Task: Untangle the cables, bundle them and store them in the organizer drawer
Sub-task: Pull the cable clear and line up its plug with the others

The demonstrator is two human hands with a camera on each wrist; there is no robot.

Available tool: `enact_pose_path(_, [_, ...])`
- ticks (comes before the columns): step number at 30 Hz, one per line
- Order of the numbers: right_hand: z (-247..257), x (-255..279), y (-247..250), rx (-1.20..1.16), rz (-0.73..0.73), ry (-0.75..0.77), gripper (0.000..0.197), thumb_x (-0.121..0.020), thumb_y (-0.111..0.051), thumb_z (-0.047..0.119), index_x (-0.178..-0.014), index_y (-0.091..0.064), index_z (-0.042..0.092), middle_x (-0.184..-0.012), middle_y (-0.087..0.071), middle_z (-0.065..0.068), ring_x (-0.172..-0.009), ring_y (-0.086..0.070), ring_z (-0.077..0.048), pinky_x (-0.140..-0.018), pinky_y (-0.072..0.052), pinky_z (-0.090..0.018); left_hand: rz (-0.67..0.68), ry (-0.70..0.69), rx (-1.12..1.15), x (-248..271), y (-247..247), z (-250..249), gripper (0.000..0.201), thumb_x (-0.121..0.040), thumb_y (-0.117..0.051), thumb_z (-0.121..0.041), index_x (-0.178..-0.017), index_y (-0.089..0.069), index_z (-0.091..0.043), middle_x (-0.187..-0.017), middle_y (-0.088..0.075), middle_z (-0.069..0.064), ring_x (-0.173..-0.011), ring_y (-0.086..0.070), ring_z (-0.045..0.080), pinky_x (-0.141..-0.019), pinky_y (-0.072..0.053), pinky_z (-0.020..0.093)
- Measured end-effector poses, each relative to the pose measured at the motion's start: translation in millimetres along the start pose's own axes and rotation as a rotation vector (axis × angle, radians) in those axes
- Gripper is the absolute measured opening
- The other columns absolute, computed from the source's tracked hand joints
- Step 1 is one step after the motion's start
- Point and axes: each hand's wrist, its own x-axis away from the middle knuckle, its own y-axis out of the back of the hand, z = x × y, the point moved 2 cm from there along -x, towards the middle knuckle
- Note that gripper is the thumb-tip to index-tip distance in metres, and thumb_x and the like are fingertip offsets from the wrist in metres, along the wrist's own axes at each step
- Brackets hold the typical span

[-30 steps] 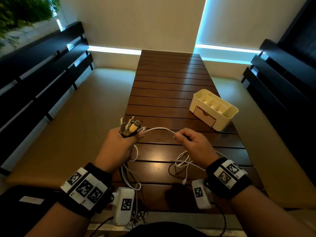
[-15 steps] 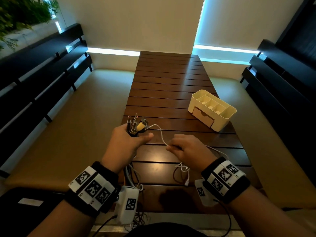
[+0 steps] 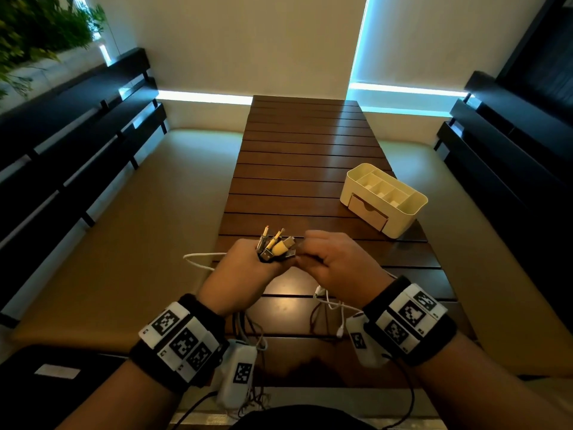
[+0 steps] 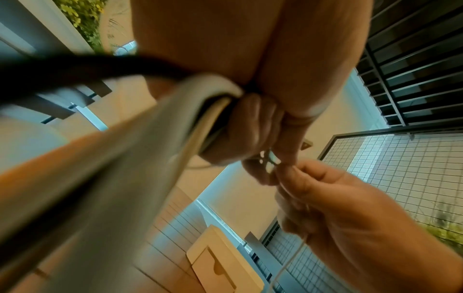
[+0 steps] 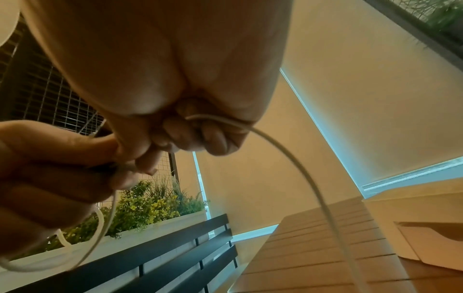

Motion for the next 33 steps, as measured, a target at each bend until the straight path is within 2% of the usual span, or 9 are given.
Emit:
enact_pose_path(3, [-0.7,5.2,2.4,-0.070,-0.007,-0.125,0.013,-0.095,-0.058,0.034,-0.088,-0.064,0.025,-0.075,-0.052,0.014,-0.066,-0.051,-0.006,-0.060,-0.043,-0.015,-0.007,-0.010,-0.042,0.7,7.7,-1.9,0.017,-0.088,-0.071,-0.024,-0.077,-0.070,-0.011,-0.052,-0.054,-0.001,-0.048,-0.043,0.006,-0.050,-0.037,0.025])
enact_pose_path(8, [-23.5,21.8,13.8,-0.227,-0.084,-0.417,0.014,-0.098,-0.054,0.030,-0.087,-0.062,0.030,-0.073,-0.059,0.006,-0.063,-0.053,-0.004,-0.058,-0.044,-0.013,-0.213,0.139,0.481,5.5,40.5,15.4,0.013,-0.092,-0.064,-0.015,-0.083,-0.066,-0.006,-0.049,-0.027,-0.003,-0.039,-0.020,0.011,-0.044,-0.020,0.022])
enact_pose_path(12, [-26.3,20.0,16.0,-0.259,-0.091,-0.467,0.012,-0.098,-0.056,0.027,-0.090,-0.064,0.029,-0.079,-0.062,0.006,-0.070,-0.057,-0.004,-0.067,-0.049,-0.023,-0.276,0.150,0.393,6.8,55.1,18.5,0.025,-0.095,-0.062,-0.020,-0.096,-0.065,0.005,-0.050,-0.028,-0.002,-0.039,-0.022,0.011,-0.039,-0.024,0.021])
enact_pose_path(14, [-19.4,12.5,13.4,-0.267,-0.066,-0.448,0.012,-0.097,-0.059,0.026,-0.088,-0.063,0.032,-0.080,-0.061,0.009,-0.071,-0.057,0.000,-0.066,-0.046,-0.020,-0.273,0.111,0.375,6.1,50.8,12.7,0.026,-0.094,-0.063,-0.021,-0.100,-0.066,0.003,-0.052,-0.030,0.000,-0.040,-0.024,0.012,-0.041,-0.026,0.022])
enact_pose_path(18, [-0.3,-1.9,4.6,-0.208,0.020,-0.299,0.011,-0.094,-0.064,0.021,-0.087,-0.064,0.029,-0.082,-0.059,0.014,-0.077,-0.056,0.001,-0.068,-0.042,-0.009,-0.175,-0.012,0.242,4.5,28.1,-4.7,0.016,-0.091,-0.069,-0.020,-0.084,-0.067,-0.006,-0.047,-0.041,-0.010,-0.041,-0.033,0.006,-0.044,-0.031,0.021])
enact_pose_path(22, [10.5,-11.9,6.8,-0.232,-0.045,-0.205,0.008,-0.093,-0.064,0.014,-0.093,-0.069,0.020,-0.083,-0.057,0.013,-0.077,-0.055,-0.002,-0.070,-0.043,-0.012,-0.005,-0.055,0.078,1.2,10.9,-9.5,0.021,-0.090,-0.070,-0.023,-0.072,-0.066,-0.013,-0.049,-0.049,-0.008,-0.045,-0.040,0.005,-0.048,-0.034,0.022])
enact_pose_path(26, [6.0,-6.5,9.9,-0.242,-0.052,-0.248,0.010,-0.094,-0.062,0.020,-0.091,-0.064,0.029,-0.083,-0.060,0.013,-0.074,-0.056,-0.003,-0.067,-0.045,-0.012,0.077,-0.006,0.030,0.2,12.4,-2.3,0.025,-0.091,-0.068,-0.018,-0.076,-0.062,0.001,-0.050,-0.044,-0.004,-0.047,-0.036,0.014,-0.051,-0.032,0.035])
enact_pose_path(31, [-15.7,11.8,4.2,-0.246,-0.045,-0.442,0.014,-0.097,-0.056,0.032,-0.084,-0.061,0.031,-0.071,-0.059,0.007,-0.062,-0.052,-0.003,-0.063,-0.046,-0.020,-0.109,0.092,0.407,1.3,32.7,4.0,0.032,-0.093,-0.064,-0.010,-0.062,-0.065,-0.018,-0.046,-0.030,-0.008,-0.038,-0.022,0.010,-0.043,-0.021,0.020])
enact_pose_path(33, [-29.4,23.2,1.8,-0.201,-0.013,-0.541,0.017,-0.098,-0.053,0.035,-0.084,-0.062,0.032,-0.073,-0.060,0.004,-0.063,-0.052,-0.006,-0.065,-0.046,-0.028,-0.145,0.128,0.512,4.1,44.5,5.7,0.037,-0.095,-0.060,-0.012,-0.060,-0.068,-0.021,-0.050,-0.024,-0.003,-0.041,-0.017,0.011,-0.045,-0.016,0.022])
